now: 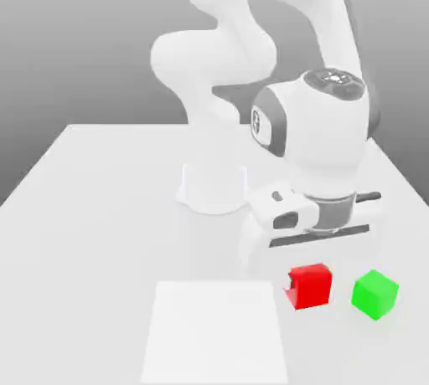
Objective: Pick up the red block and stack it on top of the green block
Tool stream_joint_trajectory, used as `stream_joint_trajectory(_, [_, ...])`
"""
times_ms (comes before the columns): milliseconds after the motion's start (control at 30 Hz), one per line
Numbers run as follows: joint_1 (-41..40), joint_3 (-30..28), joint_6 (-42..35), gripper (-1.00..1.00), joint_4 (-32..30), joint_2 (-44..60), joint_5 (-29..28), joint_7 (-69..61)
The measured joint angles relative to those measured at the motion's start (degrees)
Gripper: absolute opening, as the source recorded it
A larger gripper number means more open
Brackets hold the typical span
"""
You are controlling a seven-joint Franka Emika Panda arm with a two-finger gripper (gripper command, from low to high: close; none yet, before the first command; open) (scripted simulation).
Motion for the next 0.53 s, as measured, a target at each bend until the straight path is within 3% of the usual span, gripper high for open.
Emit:
stream_joint_trajectory(233, [8.98,4.59,-2.59,-1.00,0.26,-2.38,0.90,7.49])
stream_joint_trajectory(400, [10.12,2.54,5.19,-1.00,0.74,6.18,-4.45,12.35])
stream_joint_trajectory(433, [10.47,1.99,6.53,1.00,0.82,7.63,-5.42,13.07])
stream_joint_trajectory(533, [10.47,1.99,6.53,1.00,0.82,7.63,-5.42,13.07])
